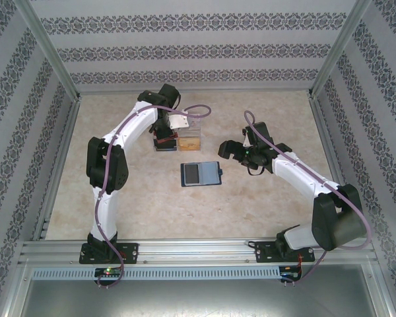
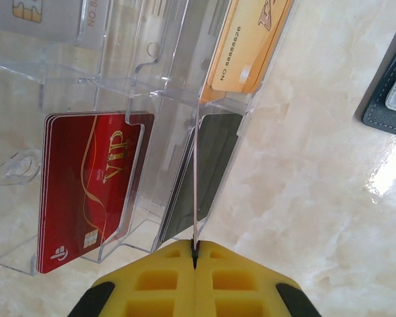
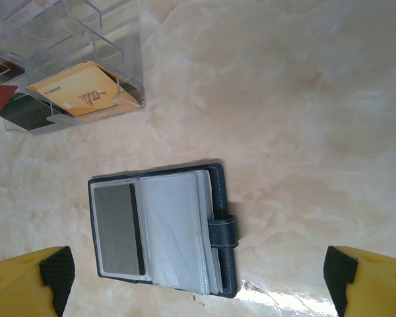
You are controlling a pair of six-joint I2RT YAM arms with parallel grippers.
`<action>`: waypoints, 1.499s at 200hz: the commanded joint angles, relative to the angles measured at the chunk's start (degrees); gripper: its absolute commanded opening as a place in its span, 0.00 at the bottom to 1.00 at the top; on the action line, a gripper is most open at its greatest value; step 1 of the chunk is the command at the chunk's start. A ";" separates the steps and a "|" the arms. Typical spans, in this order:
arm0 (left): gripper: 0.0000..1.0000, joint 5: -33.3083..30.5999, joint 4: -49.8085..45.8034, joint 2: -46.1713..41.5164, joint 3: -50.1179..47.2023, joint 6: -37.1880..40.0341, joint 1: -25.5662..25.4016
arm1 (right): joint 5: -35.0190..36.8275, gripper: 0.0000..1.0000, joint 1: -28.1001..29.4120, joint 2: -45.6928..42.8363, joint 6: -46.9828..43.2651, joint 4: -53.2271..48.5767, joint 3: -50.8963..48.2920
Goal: Take the credit cards out of the card holder
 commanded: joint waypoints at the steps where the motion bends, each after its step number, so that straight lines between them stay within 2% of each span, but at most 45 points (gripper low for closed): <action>1: 0.00 -0.97 -1.01 -3.08 0.85 0.82 0.57 | 0.04 0.98 0.95 0.33 0.55 0.72 1.05; 50: 0.00 -4.77 3.21 -4.50 1.82 3.56 0.72 | -0.14 0.98 1.52 0.74 0.33 0.92 1.43; 80: 0.00 2.38 0.82 -6.27 1.95 1.66 1.45 | -1.88 0.96 2.00 0.97 -2.15 3.39 2.15; 112: 0.00 10.32 -0.58 -10.15 -0.30 -0.65 2.00 | -4.66 0.91 3.11 0.74 -11.57 11.73 4.23; 144: 0.00 18.13 0.61 -15.27 -4.36 -2.34 2.17 | -10.74 0.78 3.77 3.31 -21.28 23.07 7.06; 157: 0.00 20.65 1.01 -17.01 -5.77 -2.71 2.13 | -15.51 0.64 3.76 5.75 -25.99 25.30 9.76; 181: 0.00 23.83 1.18 -19.47 -7.29 -3.49 2.18 | -21.88 0.58 4.12 9.34 -32.84 29.89 12.90; 206: 0.00 26.71 3.03 -22.43 -10.13 -4.12 2.14 | -27.10 0.50 4.29 13.44 -37.44 29.45 17.71; 246: 0.00 28.05 4.21 -24.35 -11.85 -4.65 2.15 | -37.88 0.51 5.32 16.64 -45.54 26.98 21.88; 275: 0.00 27.84 3.96 -24.15 -11.94 -4.57 2.17 | -41.90 0.54 6.04 17.85 -49.19 24.97 23.12; 300: 0.00 27.99 3.89 -24.17 -11.94 -4.48 2.17 | -41.69 0.53 6.76 19.23 -50.89 23.77 24.22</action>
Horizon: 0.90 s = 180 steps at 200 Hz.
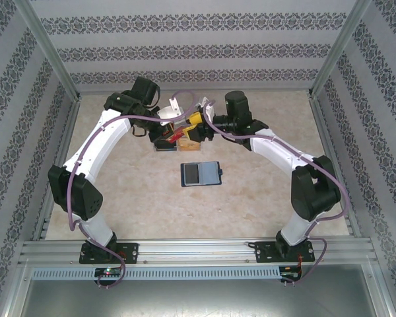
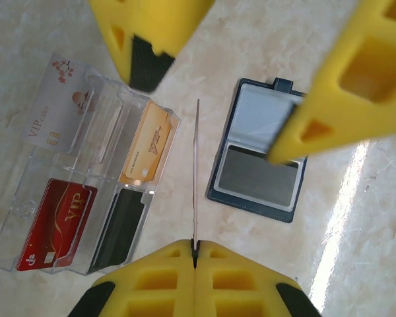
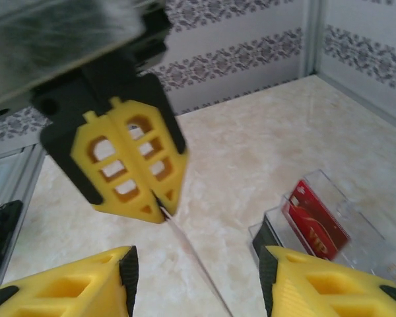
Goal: Take the credit cards out of the card holder
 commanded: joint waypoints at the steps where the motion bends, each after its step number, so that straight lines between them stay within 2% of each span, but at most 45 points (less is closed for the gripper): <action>1: 0.00 2.01 0.82 -1.33 -0.53 -0.13 0.54 | -4.20 0.53 0.75 1.85 -4.92 -1.38 2.47; 48: 0.00 2.33 0.56 -1.37 -0.53 0.21 0.52 | -5.01 0.40 1.09 4.21 -4.87 -1.64 5.48; 99: 0.00 2.14 1.57 -1.93 -1.53 0.09 1.06 | -8.66 0.19 1.11 4.23 -7.00 -3.78 6.14; 158: 0.00 2.72 3.02 -3.10 -2.76 -0.30 1.91 | -10.49 0.04 1.09 3.96 -8.88 -5.90 6.48; 180: 0.08 1.94 4.04 -3.26 -3.32 -1.29 2.17 | -9.45 0.00 1.34 3.87 -8.56 -4.86 6.41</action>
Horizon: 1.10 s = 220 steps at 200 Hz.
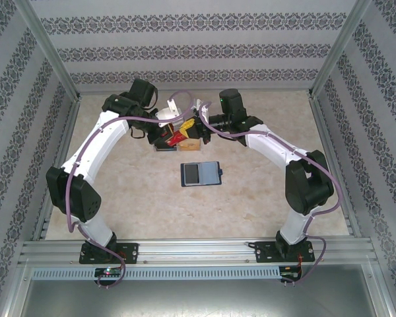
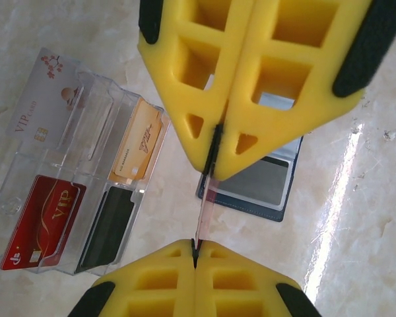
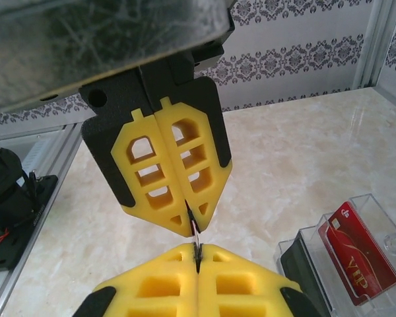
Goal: Take the credit cards out of the card holder
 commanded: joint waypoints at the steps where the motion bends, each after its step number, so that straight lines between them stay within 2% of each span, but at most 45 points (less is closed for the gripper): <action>1: 0.08 -0.08 3.57 -1.91 -1.01 -1.35 1.23 | -1.97 0.00 0.69 -0.06 -1.60 0.19 1.51; 17: 0.22 -1.54 5.25 -2.30 -1.96 -3.32 1.61 | -0.02 0.00 0.79 0.02 -1.34 0.83 1.60; 36: 0.52 -4.11 8.16 -3.28 -3.56 -7.38 2.44 | 3.71 0.00 0.96 0.28 -0.55 2.70 1.16; 43: 0.60 -5.46 9.86 -4.01 -4.37 -9.49 2.81 | 5.12 0.00 1.04 0.60 -0.12 3.70 1.07; 61: 0.74 -11.33 15.98 -6.25 -7.96 -16.38 3.61 | 9.14 0.00 1.79 2.17 1.09 6.53 1.60; 96: 0.92 -23.03 26.95 -10.97 -17.68 -34.53 6.34 | 15.77 0.00 3.59 7.70 4.18 12.35 4.80; 114: 0.98 -26.32 29.60 -12.66 -22.08 -45.45 7.98 | 17.91 0.00 4.30 11.04 4.12 13.47 7.75; 137: 1.00 -28.24 31.03 -14.41 -27.48 -57.85 9.74 | 18.65 0.00 4.61 15.41 2.84 13.47 11.97; 159: 1.00 -29.65 30.27 -16.02 -31.61 -66.44 11.15 | 18.34 0.00 4.48 19.21 0.56 11.09 16.63; 194: 1.00 -29.92 29.62 -20.08 -37.49 -72.77 12.53 | 15.54 0.00 4.00 23.80 -1.69 9.71 22.00; 220: 0.99 -28.53 29.64 -22.35 -40.41 -73.88 13.16 | 14.16 0.00 3.76 26.46 -3.05 8.02 25.47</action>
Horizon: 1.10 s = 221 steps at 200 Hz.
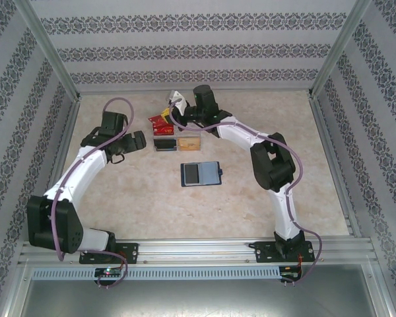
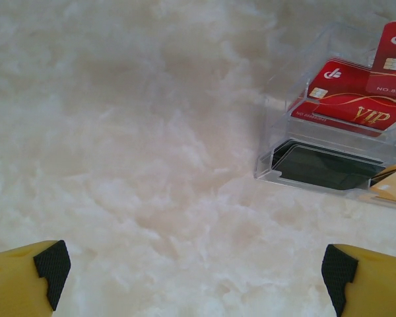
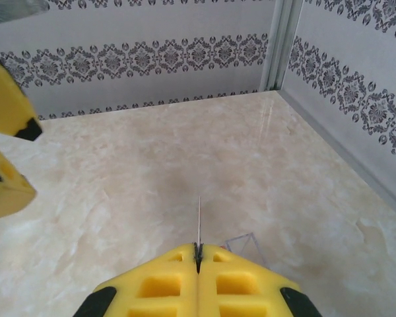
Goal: Take the credit cards out of the card holder
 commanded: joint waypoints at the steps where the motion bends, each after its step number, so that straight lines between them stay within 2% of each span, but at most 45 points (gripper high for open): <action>1: 0.99 -0.34 1.28 -2.90 -1.72 -5.72 1.01 | -3.09 0.00 -0.32 2.43 -2.91 -1.44 4.00; 81: 0.99 2.08 0.64 -2.02 -4.15 -4.76 1.22 | -5.50 0.00 -1.25 6.96 -5.50 -3.17 7.90; 191: 1.00 7.33 0.30 3.91 -3.15 -4.23 1.20 | -9.10 0.00 -2.20 10.98 -5.68 -2.64 10.42; 221: 1.00 8.36 0.04 5.05 -2.73 -3.92 1.19 | -9.33 0.03 -2.35 11.88 -6.02 -3.17 11.46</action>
